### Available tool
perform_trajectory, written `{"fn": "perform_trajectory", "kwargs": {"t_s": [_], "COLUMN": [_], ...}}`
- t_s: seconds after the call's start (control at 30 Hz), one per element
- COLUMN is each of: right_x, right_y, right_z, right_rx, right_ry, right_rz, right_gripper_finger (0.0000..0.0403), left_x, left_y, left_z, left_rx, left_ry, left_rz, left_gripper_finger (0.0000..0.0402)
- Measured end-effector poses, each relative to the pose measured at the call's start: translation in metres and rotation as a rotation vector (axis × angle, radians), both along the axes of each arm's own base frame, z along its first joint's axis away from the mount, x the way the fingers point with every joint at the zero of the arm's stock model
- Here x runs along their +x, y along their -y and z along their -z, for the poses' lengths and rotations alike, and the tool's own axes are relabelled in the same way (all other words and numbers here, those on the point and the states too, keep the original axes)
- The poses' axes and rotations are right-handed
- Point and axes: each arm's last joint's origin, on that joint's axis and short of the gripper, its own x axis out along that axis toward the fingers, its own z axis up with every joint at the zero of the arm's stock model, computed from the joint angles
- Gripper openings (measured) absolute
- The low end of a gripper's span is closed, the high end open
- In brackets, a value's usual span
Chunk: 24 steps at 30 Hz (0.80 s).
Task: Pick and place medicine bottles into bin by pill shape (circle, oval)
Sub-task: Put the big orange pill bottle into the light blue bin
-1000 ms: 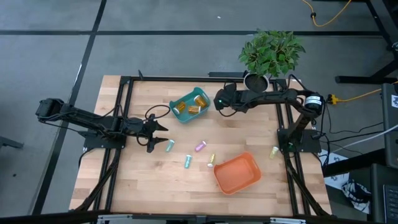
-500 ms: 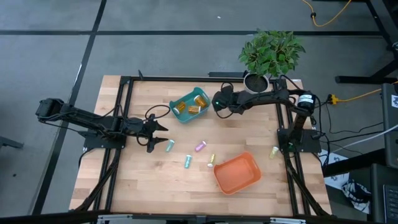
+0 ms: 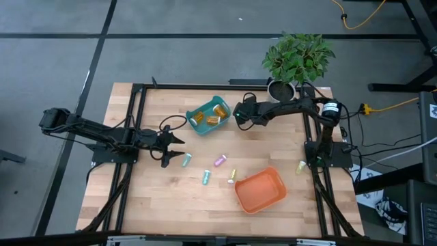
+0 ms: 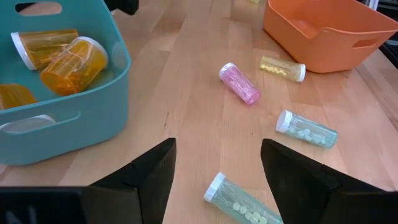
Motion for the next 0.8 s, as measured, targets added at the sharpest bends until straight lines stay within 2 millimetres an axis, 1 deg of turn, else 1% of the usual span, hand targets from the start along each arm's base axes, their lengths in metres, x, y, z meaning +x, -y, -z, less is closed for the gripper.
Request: {"fn": "perform_trajectory", "kwargs": {"t_s": [0.13, 0.43, 0.5, 0.63, 0.8], "right_x": [-0.0004, 0.0022, 0.0023, 0.0034, 0.0054], "right_y": [0.005, 0.0062, 0.0062, 0.0042, -0.0031], "right_z": [0.0086, 0.0101, 0.0101, 0.0101, 0.01], "right_rx": [0.008, -0.003, -0.002, -0.003, -0.023], "right_ry": [-0.009, -0.008, -0.007, -0.006, -0.014], "right_rz": [0.019, -0.006, -0.007, -0.012, -0.016], "right_gripper_finger": [0.0247, 0.0246, 0.0237, 0.0205, 0.0202], "left_x": [0.0, 0.0, 0.0, 0.0, 0.0], "left_y": [-0.0001, 0.0, -0.0001, 0.0, 0.0], "left_z": [0.0, 0.0, 0.0, 0.0, 0.0], "left_rx": [0.0, 0.0, 0.0, 0.0, 0.0], "left_ry": [0.0, 0.0, 0.0, 0.0, 0.0], "left_rz": [0.0, 0.0, 0.0, 0.0, 0.0], "left_gripper_finger": [0.0229, 0.0229, 0.0229, 0.0229, 0.0229]}}
